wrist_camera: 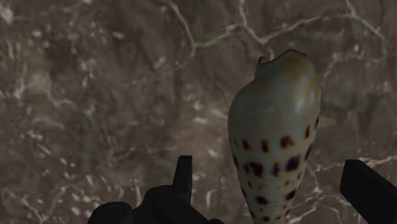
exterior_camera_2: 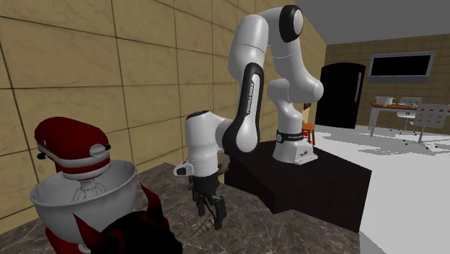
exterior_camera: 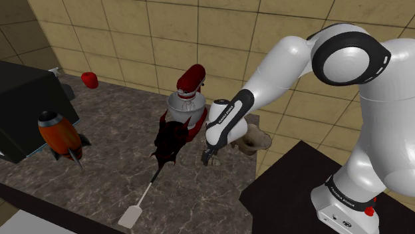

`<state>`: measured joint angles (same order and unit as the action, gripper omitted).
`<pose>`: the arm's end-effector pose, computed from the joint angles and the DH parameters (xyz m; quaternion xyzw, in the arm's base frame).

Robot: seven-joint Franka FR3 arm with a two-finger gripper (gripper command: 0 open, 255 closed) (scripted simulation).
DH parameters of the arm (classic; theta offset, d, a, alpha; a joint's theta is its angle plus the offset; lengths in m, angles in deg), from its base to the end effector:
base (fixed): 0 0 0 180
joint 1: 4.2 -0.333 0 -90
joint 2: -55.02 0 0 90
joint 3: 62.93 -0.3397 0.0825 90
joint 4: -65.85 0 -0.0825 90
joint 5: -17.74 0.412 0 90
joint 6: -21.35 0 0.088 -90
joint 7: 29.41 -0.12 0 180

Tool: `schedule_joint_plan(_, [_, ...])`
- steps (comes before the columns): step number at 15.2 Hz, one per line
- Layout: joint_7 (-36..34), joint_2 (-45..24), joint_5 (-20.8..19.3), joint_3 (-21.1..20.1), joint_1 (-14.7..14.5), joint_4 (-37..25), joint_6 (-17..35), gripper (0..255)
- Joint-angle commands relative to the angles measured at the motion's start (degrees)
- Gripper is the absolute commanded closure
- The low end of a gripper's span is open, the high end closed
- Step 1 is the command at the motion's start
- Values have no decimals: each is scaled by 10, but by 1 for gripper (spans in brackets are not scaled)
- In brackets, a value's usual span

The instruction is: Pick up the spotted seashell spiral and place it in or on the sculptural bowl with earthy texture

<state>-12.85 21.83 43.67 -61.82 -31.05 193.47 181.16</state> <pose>0.5040 0.2220 0.0875 -0.9852 -0.1563 0.0131 0.0696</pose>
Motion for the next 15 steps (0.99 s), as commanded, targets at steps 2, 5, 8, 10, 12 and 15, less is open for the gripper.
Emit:
schedule_joint_plan(2, [1, -5, 2, -2, 1, -2, 4, 0])
schedule_joint_plan(5, [1, -5, 2, -2, 1, -2, 4, 0])
schedule_joint_plan(8, [1, -5, 2, -2, 1, -2, 4, 255])
schedule_joint_plan(10, [1, -5, 2, -2, 1, -2, 4, 255])
schedule_joint_plan(12, [1, -5, 2, -2, 1, -2, 4, 255])
schedule_joint_plan(15, [1, -5, 2, -2, 1, -2, 4, 255])
